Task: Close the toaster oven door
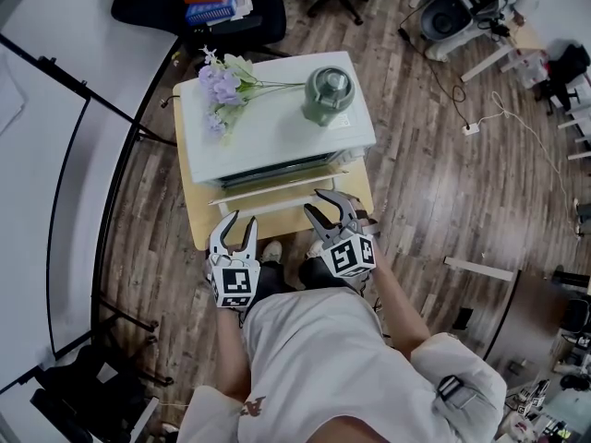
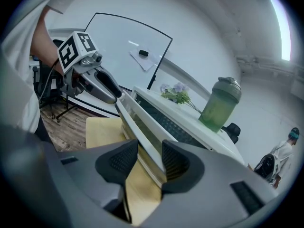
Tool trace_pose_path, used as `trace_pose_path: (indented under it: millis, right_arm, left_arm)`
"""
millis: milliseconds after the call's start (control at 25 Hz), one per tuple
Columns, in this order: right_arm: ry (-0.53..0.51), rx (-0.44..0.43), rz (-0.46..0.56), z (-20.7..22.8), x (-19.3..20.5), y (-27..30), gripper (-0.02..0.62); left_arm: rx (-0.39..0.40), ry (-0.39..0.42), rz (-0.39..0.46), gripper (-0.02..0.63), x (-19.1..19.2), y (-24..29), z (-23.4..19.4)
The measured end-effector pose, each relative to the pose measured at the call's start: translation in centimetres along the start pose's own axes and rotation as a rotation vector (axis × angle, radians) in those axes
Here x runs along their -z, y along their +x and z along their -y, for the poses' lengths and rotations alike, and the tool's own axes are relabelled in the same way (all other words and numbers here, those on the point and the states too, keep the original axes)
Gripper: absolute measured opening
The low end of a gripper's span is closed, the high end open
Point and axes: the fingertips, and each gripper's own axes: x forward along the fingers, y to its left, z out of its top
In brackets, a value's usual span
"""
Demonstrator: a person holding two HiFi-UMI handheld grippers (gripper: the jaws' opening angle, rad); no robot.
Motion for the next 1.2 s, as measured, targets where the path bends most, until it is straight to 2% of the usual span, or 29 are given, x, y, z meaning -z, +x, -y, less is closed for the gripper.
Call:
trace_pose_path:
  millis: [1200]
  right_arm:
    - [0.009,0.041,0.016,3.1,-1.4,2.0,0.158]
  left_arm:
    - [-0.003,-0.007,0.036,0.126,-3.0,2.2,-3.0]
